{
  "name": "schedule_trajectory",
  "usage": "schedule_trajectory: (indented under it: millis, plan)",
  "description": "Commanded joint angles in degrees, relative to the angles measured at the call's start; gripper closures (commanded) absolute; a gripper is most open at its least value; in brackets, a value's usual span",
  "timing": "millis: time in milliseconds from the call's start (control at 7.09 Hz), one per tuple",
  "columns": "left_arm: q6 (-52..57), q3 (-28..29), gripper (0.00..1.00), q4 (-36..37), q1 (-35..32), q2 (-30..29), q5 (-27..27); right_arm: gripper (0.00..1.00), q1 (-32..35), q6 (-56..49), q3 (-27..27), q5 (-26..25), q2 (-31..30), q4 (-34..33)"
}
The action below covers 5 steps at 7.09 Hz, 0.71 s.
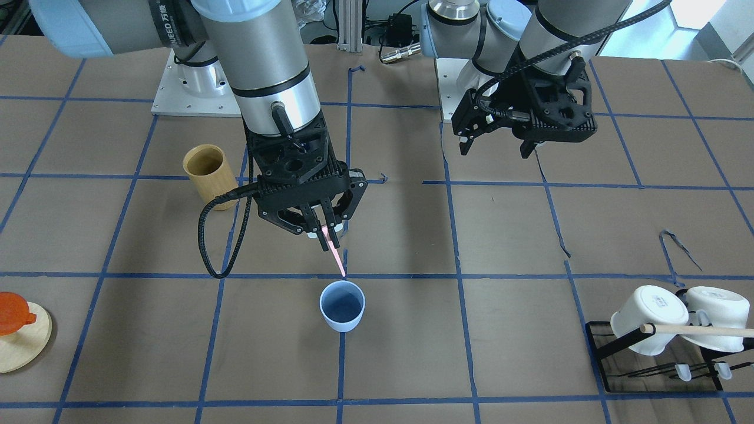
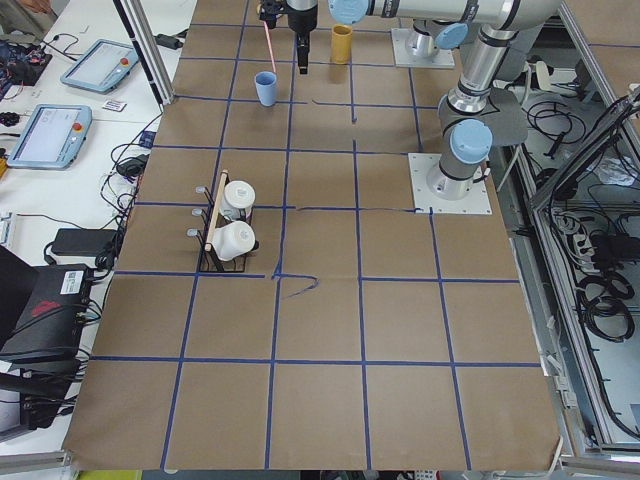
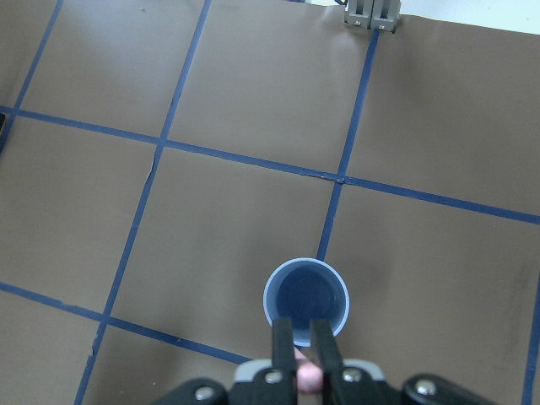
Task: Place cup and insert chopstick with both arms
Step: 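Lower the pink chopstick into the blue cup with the right gripper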
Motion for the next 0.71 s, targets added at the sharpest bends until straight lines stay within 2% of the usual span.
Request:
schedule_trajectory:
  millis: [0, 141, 282, 564]
  plan:
    - [4.98, -0.08, 0.0, 1.72, 0.27, 0.06, 0.06, 1.0, 0.17, 0.22, -0.03, -1.56, 2.68, -3.36]
    - [8.23, -0.08, 0.0, 2.42, 0.18, 0.06, 0.67, 1.0, 0.17, 0.05, 0.05, -1.49, 2.86, -3.56]
    - [7.48, -0.34, 0.0, 3.12, 0.18, 0.15, 2.33, 1.0, 0.17, -0.39, 0.58, -1.57, 4.0, -4.26]
    - [6.25, 0.09, 0.0, 2.43, 0.18, 0.24, 2.34, 1.0, 0.17, -0.04, 3.73, -1.84, 5.59, -7.69]
